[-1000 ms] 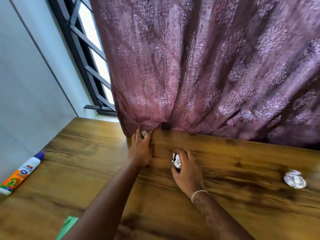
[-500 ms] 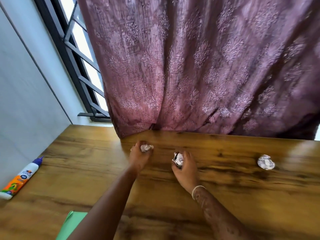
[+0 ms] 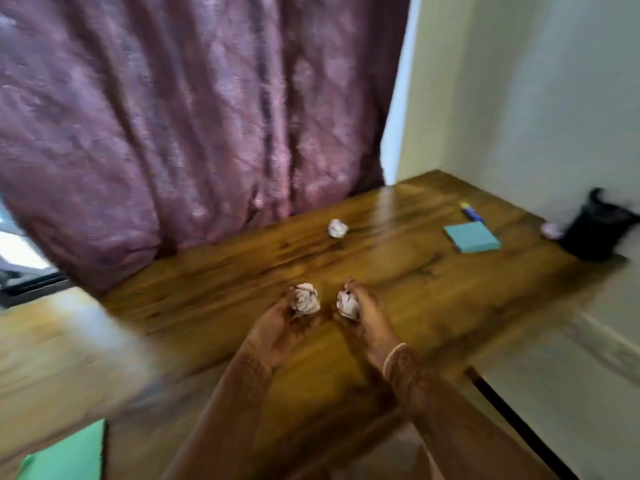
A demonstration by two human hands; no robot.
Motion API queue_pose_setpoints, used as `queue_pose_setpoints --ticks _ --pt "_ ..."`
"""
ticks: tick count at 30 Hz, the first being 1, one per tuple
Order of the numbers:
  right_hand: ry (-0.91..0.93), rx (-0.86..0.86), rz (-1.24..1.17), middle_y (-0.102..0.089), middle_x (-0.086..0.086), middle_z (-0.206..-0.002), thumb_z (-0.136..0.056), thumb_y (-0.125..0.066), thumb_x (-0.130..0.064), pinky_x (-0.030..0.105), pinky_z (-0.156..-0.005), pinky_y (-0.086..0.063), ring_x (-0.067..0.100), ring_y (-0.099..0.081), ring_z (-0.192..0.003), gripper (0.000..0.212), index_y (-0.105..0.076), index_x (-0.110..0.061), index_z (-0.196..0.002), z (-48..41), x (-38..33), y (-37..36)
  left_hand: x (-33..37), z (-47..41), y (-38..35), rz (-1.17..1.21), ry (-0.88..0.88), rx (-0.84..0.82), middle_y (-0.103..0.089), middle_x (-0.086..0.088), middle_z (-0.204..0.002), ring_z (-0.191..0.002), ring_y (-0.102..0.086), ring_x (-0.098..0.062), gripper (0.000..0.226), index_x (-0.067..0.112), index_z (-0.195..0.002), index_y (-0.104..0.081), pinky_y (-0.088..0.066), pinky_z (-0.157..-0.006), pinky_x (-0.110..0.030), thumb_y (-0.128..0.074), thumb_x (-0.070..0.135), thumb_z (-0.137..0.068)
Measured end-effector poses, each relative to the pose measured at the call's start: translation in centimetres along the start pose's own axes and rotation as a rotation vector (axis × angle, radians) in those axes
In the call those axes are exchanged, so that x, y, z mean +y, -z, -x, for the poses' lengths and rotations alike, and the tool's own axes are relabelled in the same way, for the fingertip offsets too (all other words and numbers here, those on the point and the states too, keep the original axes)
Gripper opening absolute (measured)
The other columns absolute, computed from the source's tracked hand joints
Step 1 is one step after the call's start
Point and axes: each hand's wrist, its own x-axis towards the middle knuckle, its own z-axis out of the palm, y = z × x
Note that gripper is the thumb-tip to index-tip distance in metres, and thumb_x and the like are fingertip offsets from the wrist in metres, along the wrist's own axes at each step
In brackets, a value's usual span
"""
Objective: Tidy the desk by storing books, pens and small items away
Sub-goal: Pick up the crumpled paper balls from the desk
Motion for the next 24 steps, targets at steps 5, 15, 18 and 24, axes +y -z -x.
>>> queue_pose_setpoints --ticks 5,15,18,24 --pt "-0.037 0.203 -0.310 -0.066 0.003 -0.075 -0.091 -0.056 -0.042 0.025 -0.057 -0.056 0.014 -0.064 -0.066 0.029 -0.064 -0.014 -0.086 5.5 -2.5 9.1 -7.7 2.4 -7.3 -0.094 0.211 -0.179 -0.072 -0.009 -0.096 -0.087 -0.067 -0.022 0.028 0.006 -0.112 -0.063 -0.053 -0.085 -0.038 -0.049 0.025 -0.097" --pt "0.057 0.513 -0.493 -0.066 0.002 -0.078 -0.096 -0.046 -0.045 0.028 -0.068 -0.056 0.014 -0.066 -0.070 0.034 -0.061 -0.015 -0.090 17.5 -3.9 29.4 -24.6 7.1 -21.2 -0.321 0.538 -0.415 -0.069 -0.012 -0.097 -0.089 -0.063 -0.026 0.024 0.006 -0.101 -0.066 -0.058 -0.075 -0.036 -0.054 0.026 -0.095" --pt "0.032 0.620 -0.560 -0.066 0.003 -0.076 -0.096 -0.047 -0.044 0.030 -0.066 -0.057 0.016 -0.065 -0.070 0.033 -0.061 -0.013 -0.092 21.3 -2.9 35.4 -31.1 9.0 -24.1 -0.408 0.606 -0.413 -0.068 -0.012 -0.099 -0.086 -0.064 -0.026 0.026 0.007 -0.107 -0.065 -0.059 -0.071 -0.036 -0.056 0.028 -0.093" --pt "-0.043 0.796 -0.667 -0.067 0.005 -0.081 -0.096 -0.050 -0.043 0.030 -0.059 -0.056 0.016 -0.065 -0.069 0.033 -0.061 -0.012 -0.098 29.1 0.3 46.4 -43.6 14.0 -27.6 -0.569 0.735 -0.384 -0.067 -0.010 -0.095 -0.083 -0.063 -0.024 0.024 0.009 -0.102 -0.064 -0.053 -0.080 -0.039 -0.054 0.030 -0.096"
